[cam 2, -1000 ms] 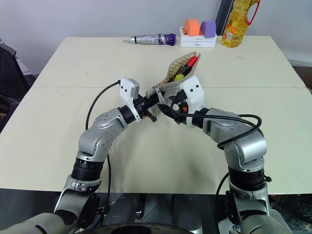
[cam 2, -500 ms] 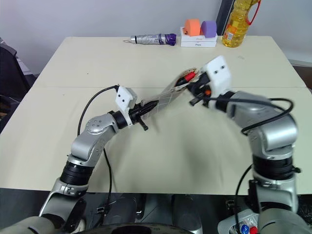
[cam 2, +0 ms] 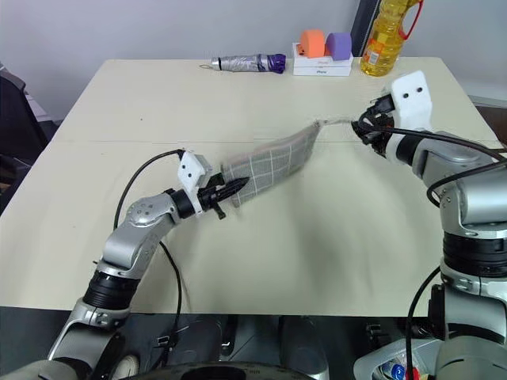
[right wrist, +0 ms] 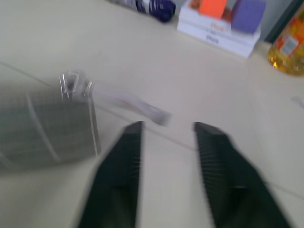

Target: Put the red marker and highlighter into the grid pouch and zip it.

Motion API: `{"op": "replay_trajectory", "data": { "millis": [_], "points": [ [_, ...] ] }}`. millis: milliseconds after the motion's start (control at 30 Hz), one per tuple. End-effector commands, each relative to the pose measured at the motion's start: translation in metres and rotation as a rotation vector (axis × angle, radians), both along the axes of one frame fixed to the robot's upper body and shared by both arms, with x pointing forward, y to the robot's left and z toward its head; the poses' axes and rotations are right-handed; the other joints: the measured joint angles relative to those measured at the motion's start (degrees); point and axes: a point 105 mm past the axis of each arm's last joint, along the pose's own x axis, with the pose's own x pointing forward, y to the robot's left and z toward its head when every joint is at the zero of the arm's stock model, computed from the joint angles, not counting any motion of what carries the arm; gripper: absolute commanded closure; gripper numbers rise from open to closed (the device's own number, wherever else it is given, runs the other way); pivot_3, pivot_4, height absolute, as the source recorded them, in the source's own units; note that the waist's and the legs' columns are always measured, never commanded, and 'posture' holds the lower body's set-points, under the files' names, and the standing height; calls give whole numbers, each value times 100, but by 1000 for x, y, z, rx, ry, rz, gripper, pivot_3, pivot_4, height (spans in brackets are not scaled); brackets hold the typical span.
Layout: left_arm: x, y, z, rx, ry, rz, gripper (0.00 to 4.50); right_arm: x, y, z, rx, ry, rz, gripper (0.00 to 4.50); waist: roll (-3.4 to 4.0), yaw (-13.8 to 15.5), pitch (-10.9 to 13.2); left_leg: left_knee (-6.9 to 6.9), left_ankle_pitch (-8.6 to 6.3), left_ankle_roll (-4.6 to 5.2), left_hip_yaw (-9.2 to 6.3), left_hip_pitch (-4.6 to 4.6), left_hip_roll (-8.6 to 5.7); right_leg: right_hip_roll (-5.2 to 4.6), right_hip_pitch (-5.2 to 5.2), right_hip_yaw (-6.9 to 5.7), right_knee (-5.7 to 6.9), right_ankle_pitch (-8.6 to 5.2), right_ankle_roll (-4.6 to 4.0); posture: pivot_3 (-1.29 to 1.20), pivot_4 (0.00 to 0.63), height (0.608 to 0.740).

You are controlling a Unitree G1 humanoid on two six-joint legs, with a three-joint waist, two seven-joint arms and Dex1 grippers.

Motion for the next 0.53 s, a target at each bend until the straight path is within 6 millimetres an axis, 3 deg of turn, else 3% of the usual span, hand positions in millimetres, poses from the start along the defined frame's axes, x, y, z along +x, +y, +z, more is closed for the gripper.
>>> {"op": "replay_trajectory", "data": {
  "millis": [33, 67, 367, 533],
  "points": [
    [-3, 11, 18, -16, -52, 28, 1532, -13, 12, 2, -69, -18, 102, 1014, 0, 0, 0, 0, 0, 0, 0, -1, 0, 0, -1, 0, 0, 0, 0, 0, 150, 740],
    [-4, 17, 20, -21, -50, 44, 1050, -17, 14, -1, -89, -10, 136, 551, 0, 0, 0, 0, 0, 0, -1, -2, 0, 0, -1, 0, 0, 0, 0, 0, 150, 740],
    [-5, 84, 38, -87, -22, 267, 1050, -16, 8, -5, -127, -14, 189, 551, 0, -6, 1, 5, 0, 0, -1, -2, 3, -1, -2, 0, 4, 0, 0, 0, 150, 740],
    [-12, 98, 39, -88, -11, 317, 1050, -11, 15, -9, -126, -10, 234, 551, 0, -3, 1, 4, 0, 0, 1, -3, 2, -1, -4, 2, 3, 0, 0, 0, 150, 740]
  ]
}}
